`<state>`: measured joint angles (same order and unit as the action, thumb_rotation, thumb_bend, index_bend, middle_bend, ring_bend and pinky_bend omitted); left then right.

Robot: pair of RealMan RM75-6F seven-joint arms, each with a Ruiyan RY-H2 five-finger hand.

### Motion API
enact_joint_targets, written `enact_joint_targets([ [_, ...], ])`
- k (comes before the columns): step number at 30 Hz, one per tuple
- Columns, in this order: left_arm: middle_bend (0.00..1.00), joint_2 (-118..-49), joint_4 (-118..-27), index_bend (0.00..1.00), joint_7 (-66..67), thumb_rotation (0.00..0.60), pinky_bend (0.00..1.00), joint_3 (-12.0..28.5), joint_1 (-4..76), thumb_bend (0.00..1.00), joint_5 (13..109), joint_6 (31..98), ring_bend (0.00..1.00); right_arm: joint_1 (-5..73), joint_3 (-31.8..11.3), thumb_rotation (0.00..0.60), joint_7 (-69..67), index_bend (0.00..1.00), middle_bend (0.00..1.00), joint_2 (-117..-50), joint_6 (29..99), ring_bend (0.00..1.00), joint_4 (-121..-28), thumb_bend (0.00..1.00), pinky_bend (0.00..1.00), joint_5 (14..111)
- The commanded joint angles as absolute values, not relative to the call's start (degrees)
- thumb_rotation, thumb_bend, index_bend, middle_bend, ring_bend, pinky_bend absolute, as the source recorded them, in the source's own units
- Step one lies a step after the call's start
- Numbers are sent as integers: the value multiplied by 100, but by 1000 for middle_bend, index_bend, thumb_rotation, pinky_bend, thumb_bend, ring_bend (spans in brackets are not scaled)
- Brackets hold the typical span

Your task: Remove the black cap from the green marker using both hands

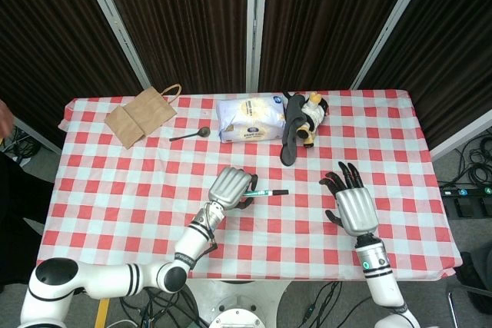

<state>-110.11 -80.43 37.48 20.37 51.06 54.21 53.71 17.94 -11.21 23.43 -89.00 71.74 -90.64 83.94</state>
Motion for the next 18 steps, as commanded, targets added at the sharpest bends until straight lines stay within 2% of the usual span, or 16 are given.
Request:
enact_joint_targets([
  [1, 592, -10928, -8108, 575, 3710, 600, 557, 1994, 5156, 409, 5445, 5372, 524, 2183, -1284, 600, 2490, 374, 297, -9219, 6857, 42, -8782, 65, 46, 8268],
  [10, 592, -10889, -8211, 576, 3738, 600, 556, 1909, 5326, 410, 5322, 5459, 524, 2690, -1434, 600, 2589, 444, 364, -9840, 6755, 91, -8255, 76, 91, 8169],
  [18, 593, -10914, -8217, 576, 3768, 600, 557, 1849, 5454, 409, 5183, 5558, 524, 2871, -1356, 600, 2470, 482, 408, -10140, 6789, 123, -7973, 93, 103, 8115],
])
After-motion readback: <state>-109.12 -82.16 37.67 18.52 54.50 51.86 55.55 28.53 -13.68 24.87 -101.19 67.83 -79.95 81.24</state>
